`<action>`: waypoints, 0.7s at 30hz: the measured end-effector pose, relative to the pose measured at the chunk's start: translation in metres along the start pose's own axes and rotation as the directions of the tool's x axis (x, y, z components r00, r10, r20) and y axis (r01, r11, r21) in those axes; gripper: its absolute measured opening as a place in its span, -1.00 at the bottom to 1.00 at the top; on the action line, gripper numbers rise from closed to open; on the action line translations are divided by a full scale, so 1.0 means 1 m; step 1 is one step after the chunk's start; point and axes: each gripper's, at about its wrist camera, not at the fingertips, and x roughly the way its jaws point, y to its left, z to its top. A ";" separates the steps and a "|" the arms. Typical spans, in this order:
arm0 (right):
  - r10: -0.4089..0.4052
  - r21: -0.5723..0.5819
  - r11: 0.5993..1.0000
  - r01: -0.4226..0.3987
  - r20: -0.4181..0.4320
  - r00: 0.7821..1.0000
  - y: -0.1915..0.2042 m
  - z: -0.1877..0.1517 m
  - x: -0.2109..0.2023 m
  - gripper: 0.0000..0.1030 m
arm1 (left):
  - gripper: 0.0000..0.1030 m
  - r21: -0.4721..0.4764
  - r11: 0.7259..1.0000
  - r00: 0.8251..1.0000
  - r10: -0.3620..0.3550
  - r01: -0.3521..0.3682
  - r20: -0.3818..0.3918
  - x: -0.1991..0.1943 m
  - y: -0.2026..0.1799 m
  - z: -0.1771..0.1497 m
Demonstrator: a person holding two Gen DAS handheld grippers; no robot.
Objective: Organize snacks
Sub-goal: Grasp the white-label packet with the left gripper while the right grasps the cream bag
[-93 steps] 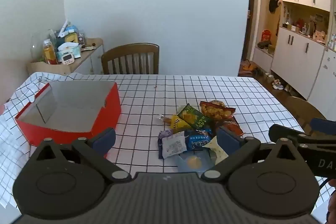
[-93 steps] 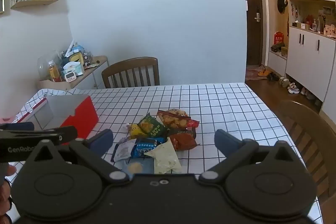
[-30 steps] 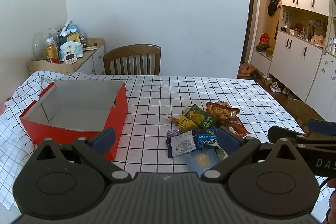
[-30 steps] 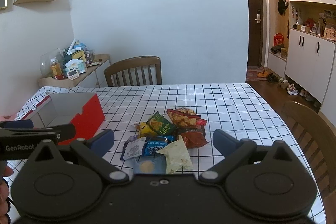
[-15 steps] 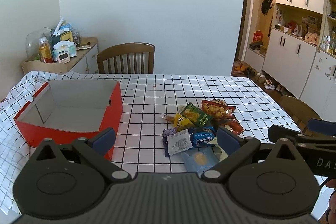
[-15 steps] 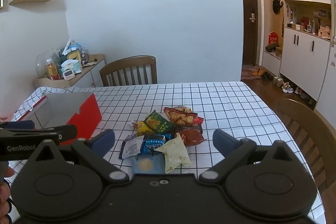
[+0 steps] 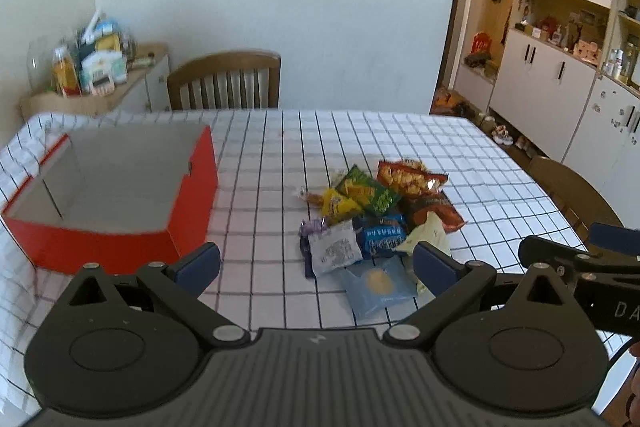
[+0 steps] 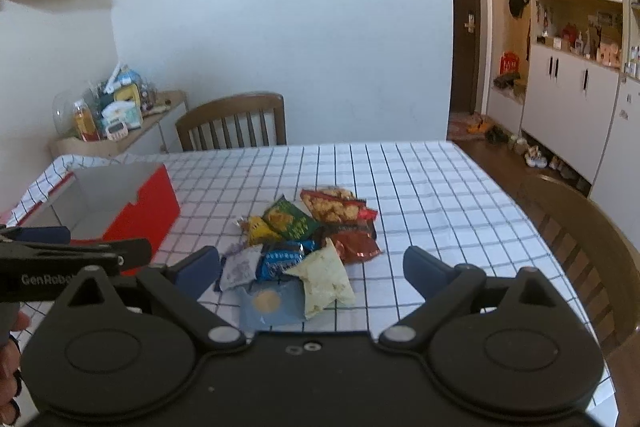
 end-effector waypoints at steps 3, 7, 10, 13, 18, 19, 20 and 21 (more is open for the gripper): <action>0.009 0.010 1.000 -0.008 -0.045 0.999 -0.009 -0.002 0.015 0.83 | 1.00 -0.007 1.000 0.998 0.004 -0.005 -0.062 0.019 -0.004 -0.003; 0.033 0.007 0.999 -0.033 -0.122 0.992 -0.024 -0.006 0.042 0.64 | 0.99 0.011 1.000 0.988 0.022 -0.021 -0.153 0.047 -0.011 -0.013; 0.056 -0.011 0.998 -0.059 -0.159 0.986 -0.035 -0.008 0.062 0.59 | 0.99 -0.001 0.999 0.979 0.031 -0.032 -0.202 0.068 -0.014 -0.015; 0.078 -0.064 0.994 -0.093 -0.201 0.976 -0.039 -0.010 0.081 0.56 | 0.99 -0.026 0.998 0.975 0.053 -0.060 -0.215 0.087 -0.012 -0.010; 0.131 -0.116 0.980 -0.160 -0.223 0.966 -0.041 -0.005 0.107 0.55 | 0.99 -0.089 0.992 0.958 0.055 -0.084 -0.280 0.130 -0.007 0.002; 0.139 -0.127 0.977 -0.172 -0.233 0.962 -0.041 -0.004 0.113 0.55 | 0.99 -0.110 0.991 0.954 0.045 -0.081 -0.295 0.140 -0.004 0.004; 0.146 -0.135 0.974 -0.182 -0.244 0.959 -0.041 -0.004 0.119 0.55 | 0.99 -0.129 0.989 0.951 0.036 -0.079 -0.307 0.149 -0.001 0.006; 0.149 -0.139 0.972 -0.189 -0.257 0.955 -0.041 -0.004 0.125 0.55 | 0.99 -0.148 0.986 0.946 0.024 -0.076 -0.323 0.158 0.002 0.008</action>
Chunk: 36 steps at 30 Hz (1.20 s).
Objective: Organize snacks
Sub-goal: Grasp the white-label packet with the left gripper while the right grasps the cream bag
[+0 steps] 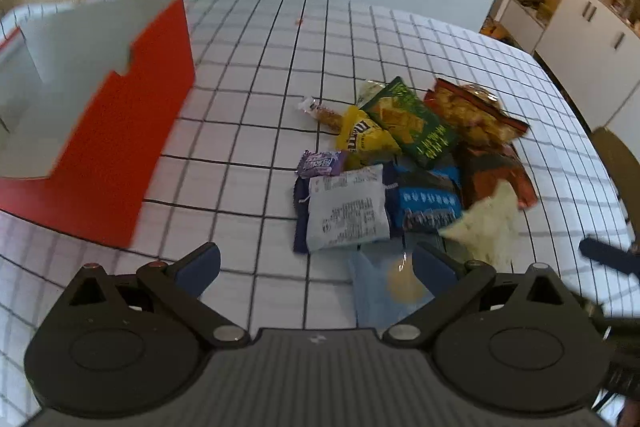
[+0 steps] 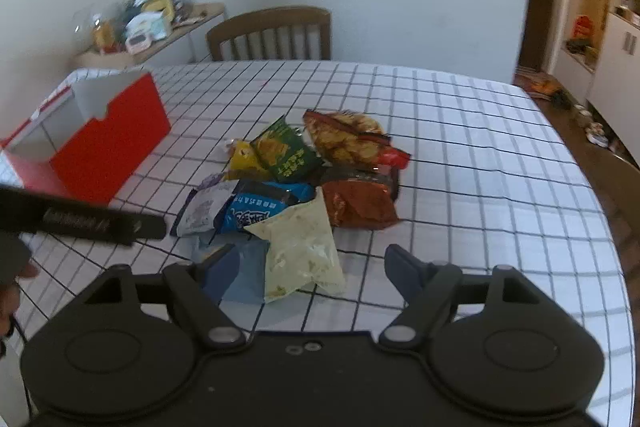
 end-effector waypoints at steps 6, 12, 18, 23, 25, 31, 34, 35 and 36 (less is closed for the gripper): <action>0.037 -0.038 0.998 -0.040 -0.056 0.998 -0.006 0.003 0.026 0.54 | 0.97 -0.104 0.991 0.991 -0.093 0.083 -0.092 0.035 0.016 0.021; 0.064 -0.060 0.996 -0.070 -0.093 0.994 -0.011 0.008 0.046 0.49 | 0.97 -0.119 0.979 0.969 -0.184 0.166 -0.162 0.059 0.015 0.037; 0.089 -0.106 0.989 -0.103 -0.126 0.988 -0.008 0.010 0.060 0.44 | 0.97 -0.080 0.978 0.959 -0.206 0.194 -0.196 0.076 0.013 0.042; 0.093 -0.112 0.988 -0.109 -0.135 0.986 -0.006 0.012 0.070 0.22 | 0.97 -0.056 0.978 0.957 -0.209 0.202 -0.199 0.079 0.011 0.044; 0.091 -0.115 0.988 -0.106 -0.135 0.987 -0.005 0.013 0.071 0.14 | 0.89 -0.034 0.981 0.961 -0.194 0.191 -0.195 0.077 0.009 0.043; 0.086 -0.137 0.985 -0.103 -0.124 0.988 0.000 0.011 0.068 -0.03 | 0.39 -0.007 0.976 0.961 -0.213 0.216 -0.174 0.071 0.003 0.037; 0.091 -0.130 0.986 -0.107 -0.120 0.989 0.001 0.010 0.065 -0.22 | 0.24 -0.008 0.977 0.965 -0.211 0.212 -0.155 0.067 0.001 0.035; 0.095 -0.127 0.986 -0.110 -0.118 0.988 0.000 0.010 0.063 -0.27 | 0.17 -0.004 0.977 0.967 -0.209 0.211 -0.148 0.066 0.000 0.034; 0.098 -0.126 0.986 -0.113 -0.116 0.988 0.001 0.010 0.061 -0.29 | 0.15 0.001 0.978 0.968 -0.206 0.208 -0.141 0.064 -0.001 0.033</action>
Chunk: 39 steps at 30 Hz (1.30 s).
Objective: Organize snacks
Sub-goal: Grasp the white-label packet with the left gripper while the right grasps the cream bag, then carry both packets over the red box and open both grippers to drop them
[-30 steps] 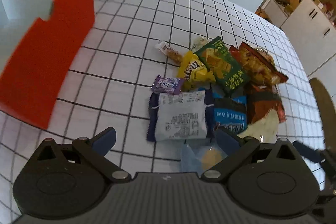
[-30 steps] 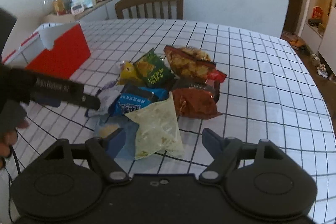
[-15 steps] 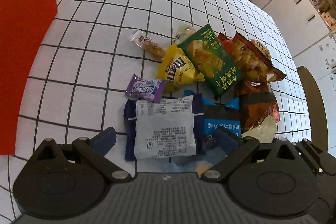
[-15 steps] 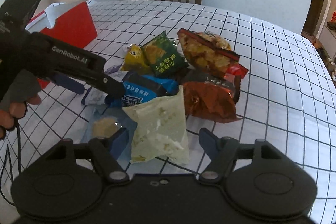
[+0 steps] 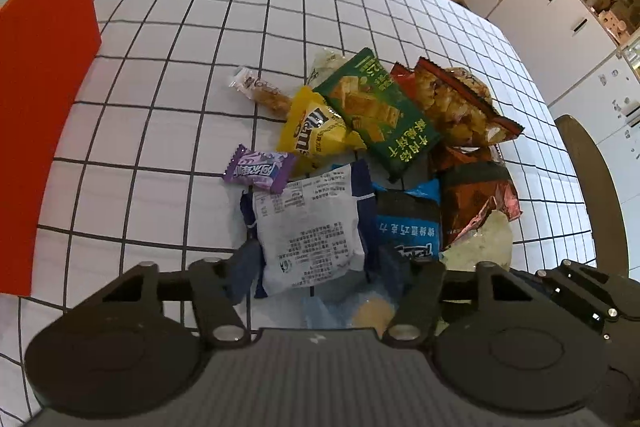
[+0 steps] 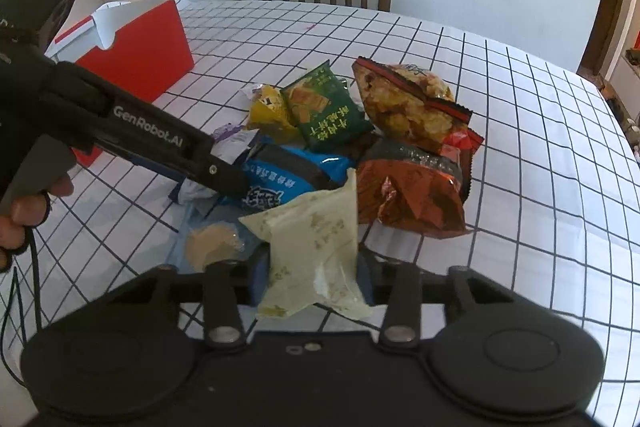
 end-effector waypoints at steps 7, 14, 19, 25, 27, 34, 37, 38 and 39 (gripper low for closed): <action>0.009 0.003 1.000 -0.009 0.024 1.000 0.004 -0.002 -0.014 -0.37 | -0.01 -0.019 0.999 0.999 0.034 -0.033 0.037 -0.008 0.000 -0.008; 0.030 0.001 1.000 -0.030 0.046 0.999 0.008 -0.001 -0.029 -0.38 | -0.02 -0.060 0.998 0.996 0.038 -0.033 0.085 -0.034 0.003 -0.021; 0.052 -0.004 0.999 -0.052 0.059 0.997 0.012 0.003 -0.043 -0.38 | -0.02 -0.091 0.995 0.990 0.058 -0.047 0.128 -0.066 0.002 -0.031; 0.087 -0.039 0.996 -0.084 0.095 0.992 0.028 0.020 -0.062 -0.38 | -0.02 -0.114 0.990 0.977 0.100 -0.079 0.189 -0.110 0.008 -0.037; 0.102 -0.047 0.994 -0.098 0.109 0.989 0.036 0.030 -0.067 -0.38 | -0.02 -0.108 0.990 0.971 0.116 -0.095 0.209 -0.124 0.011 -0.036; 0.151 -0.073 0.987 -0.141 0.141 0.978 0.078 0.073 -0.068 -0.38 | -0.01 -0.085 0.987 0.954 0.155 -0.137 0.258 -0.165 0.038 -0.025; 0.162 -0.083 0.985 -0.151 0.155 0.975 0.104 0.094 -0.064 -0.38 | -0.01 -0.082 0.985 0.947 0.171 -0.154 0.271 -0.180 0.058 -0.017; 0.166 -0.083 0.984 -0.154 0.159 0.973 0.112 0.100 -0.062 -0.38 | -0.01 -0.088 0.984 0.946 0.174 -0.156 0.275 -0.185 0.066 -0.015; 0.170 -0.084 0.984 -0.158 0.161 0.972 0.120 0.106 -0.060 -0.38 | -0.01 -0.091 0.983 0.944 0.176 -0.157 0.280 -0.189 0.074 -0.012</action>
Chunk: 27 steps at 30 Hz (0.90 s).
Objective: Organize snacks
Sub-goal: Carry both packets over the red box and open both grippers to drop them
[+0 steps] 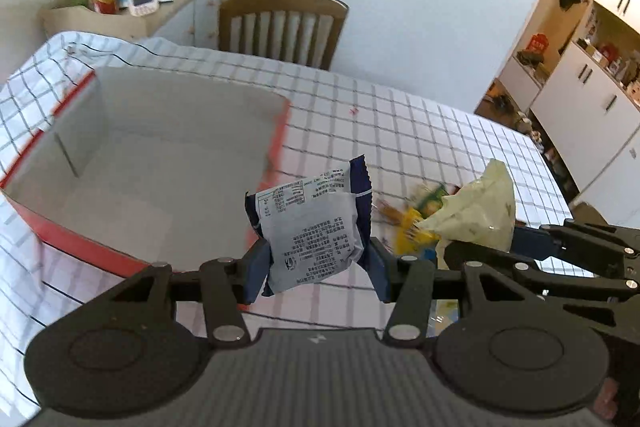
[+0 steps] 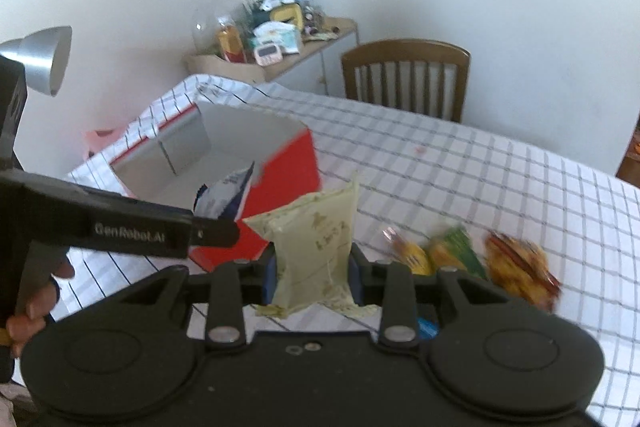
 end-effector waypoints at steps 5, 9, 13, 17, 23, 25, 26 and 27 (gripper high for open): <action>0.006 -0.008 1.000 -0.006 0.002 1.000 0.037 0.023 0.027 -0.38 | -0.01 0.014 1.000 0.999 0.024 -0.025 0.027 -0.011 0.039 0.020; 0.017 0.007 1.000 -0.016 -0.010 1.000 0.059 0.039 0.051 -0.38 | -0.01 0.024 0.998 0.998 0.053 -0.054 0.034 -0.013 0.068 0.030; 0.018 -0.005 1.000 -0.018 -0.031 0.999 0.082 0.050 0.077 -0.38 | -0.01 0.032 0.996 0.996 0.081 -0.082 0.026 -0.011 0.098 0.039; 0.017 -0.015 1.000 -0.018 -0.060 0.998 0.100 0.057 0.105 -0.38 | -0.01 0.039 0.993 0.994 0.113 -0.113 0.001 0.000 0.127 0.048; 0.013 -0.024 1.000 -0.016 -0.113 0.993 0.118 0.063 0.140 -0.38 | -0.01 0.045 0.988 0.987 0.147 -0.145 -0.060 0.026 0.162 0.055; 0.015 -0.033 0.999 -0.019 -0.133 0.991 0.123 0.063 0.151 -0.38 | 0.00 0.046 0.988 0.985 0.152 -0.148 -0.084 0.035 0.169 0.055; 0.010 -0.040 0.999 -0.016 -0.142 0.990 0.126 0.062 0.157 -0.37 | 0.00 0.047 0.987 0.983 0.157 -0.153 -0.094 0.039 0.172 0.055; 0.001 -0.046 0.999 -0.008 -0.151 0.988 0.128 0.061 0.163 -0.37 | 0.00 0.049 0.986 0.982 0.161 -0.156 -0.103 0.044 0.174 0.055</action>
